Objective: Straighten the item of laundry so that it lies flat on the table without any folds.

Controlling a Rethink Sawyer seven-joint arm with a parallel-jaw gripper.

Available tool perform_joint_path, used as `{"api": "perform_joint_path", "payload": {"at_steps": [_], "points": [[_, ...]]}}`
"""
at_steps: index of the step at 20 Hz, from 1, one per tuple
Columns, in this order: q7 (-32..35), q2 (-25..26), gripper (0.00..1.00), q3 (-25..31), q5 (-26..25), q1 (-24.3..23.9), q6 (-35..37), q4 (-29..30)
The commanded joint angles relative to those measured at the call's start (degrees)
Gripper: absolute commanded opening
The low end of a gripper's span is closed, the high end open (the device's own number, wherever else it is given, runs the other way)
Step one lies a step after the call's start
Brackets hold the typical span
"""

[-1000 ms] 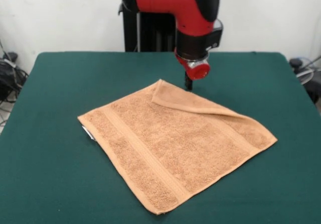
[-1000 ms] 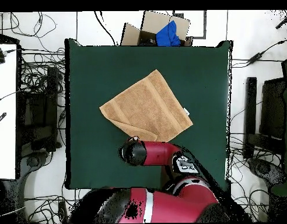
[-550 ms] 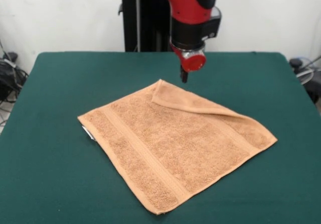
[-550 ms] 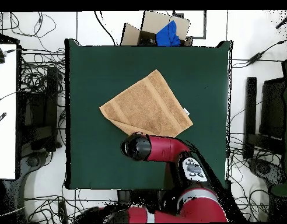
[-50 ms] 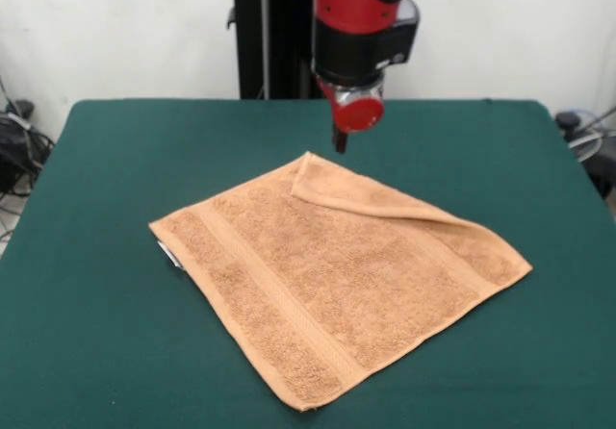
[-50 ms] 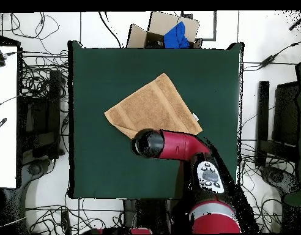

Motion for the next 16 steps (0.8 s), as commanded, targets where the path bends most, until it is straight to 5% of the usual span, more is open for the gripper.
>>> {"api": "perform_joint_path", "payload": {"at_steps": [1,16], "points": [[-2.5,7.0,0.00,-0.8,-3.2,-0.2,0.0,-12.6],[-4.8,9.8,0.00,0.3,-4.5,-1.7,-1.0,-15.5]]}}
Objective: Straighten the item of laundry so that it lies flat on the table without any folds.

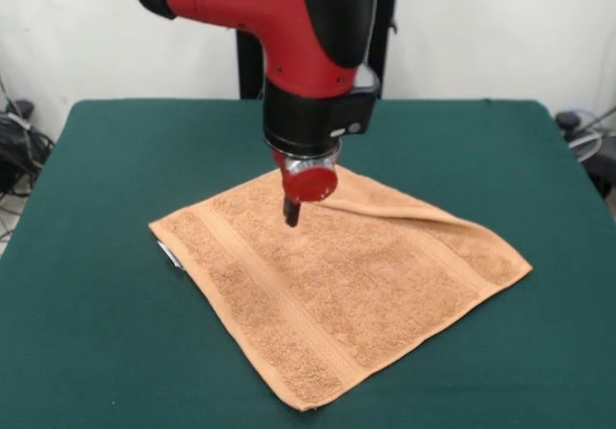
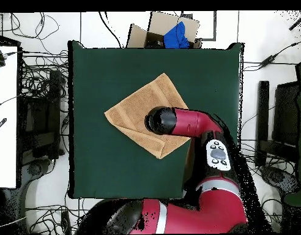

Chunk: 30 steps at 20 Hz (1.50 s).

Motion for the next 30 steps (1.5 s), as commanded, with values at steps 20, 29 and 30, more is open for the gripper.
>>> {"api": "perform_joint_path", "payload": {"at_steps": [20,29,30], "points": [[-4.8,6.6,0.00,9.1,-0.3,-5.9,-4.2,6.1],[-1.2,6.5,0.00,11.1,1.7,-5.6,-5.3,8.8],[-0.9,6.4,0.00,11.5,2.1,-5.7,-5.3,9.2]]}}
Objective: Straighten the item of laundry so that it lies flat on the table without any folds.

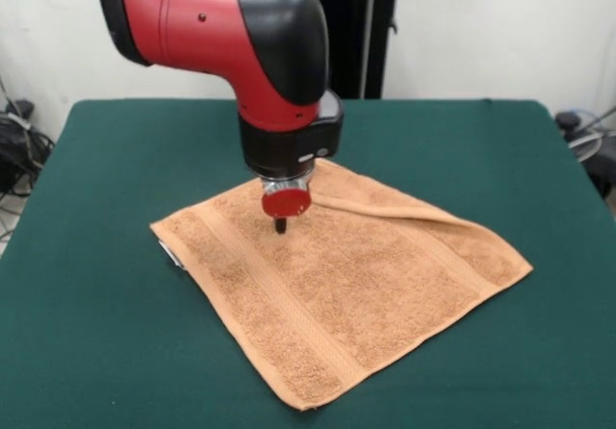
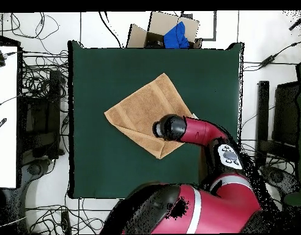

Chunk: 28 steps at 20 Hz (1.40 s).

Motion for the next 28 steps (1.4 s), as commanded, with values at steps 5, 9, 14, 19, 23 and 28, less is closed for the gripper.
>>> {"api": "perform_joint_path", "payload": {"at_steps": [5,9,14,19,23,28], "points": [[0.2,1.3,0.00,8.4,2.6,0.6,-3.5,7.2],[1.3,1.3,0.00,8.4,3.4,1.1,-4.2,7.8],[1.9,1.6,0.00,8.3,4.5,1.4,-4.7,7.9],[1.6,1.7,0.00,8.5,5.0,1.3,-4.7,7.9],[1.7,1.6,0.00,8.9,5.8,1.2,-4.7,8.4],[2.6,2.2,0.00,9.3,6.9,1.6,-5.8,8.7]]}}
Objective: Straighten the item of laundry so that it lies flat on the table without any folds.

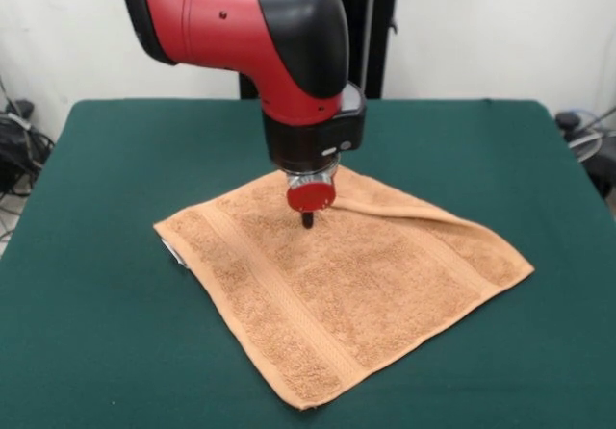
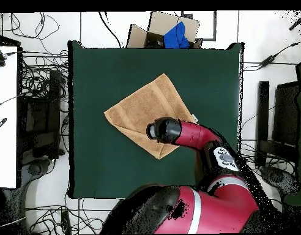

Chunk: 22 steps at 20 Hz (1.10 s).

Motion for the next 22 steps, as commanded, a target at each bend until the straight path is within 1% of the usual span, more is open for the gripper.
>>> {"api": "perform_joint_path", "payload": {"at_steps": [1,11,18,22], "points": [[2.5,3.2,0.00,8.0,3.7,1.4,-3.9,5.0],[4.2,4.2,0.00,8.6,5.1,2.0,-6.1,5.7],[6.1,4.4,0.00,8.4,7.2,3.9,-8.9,6.7],[5.8,3.8,0.00,8.2,7.8,4.4,-7.9,6.7]]}}
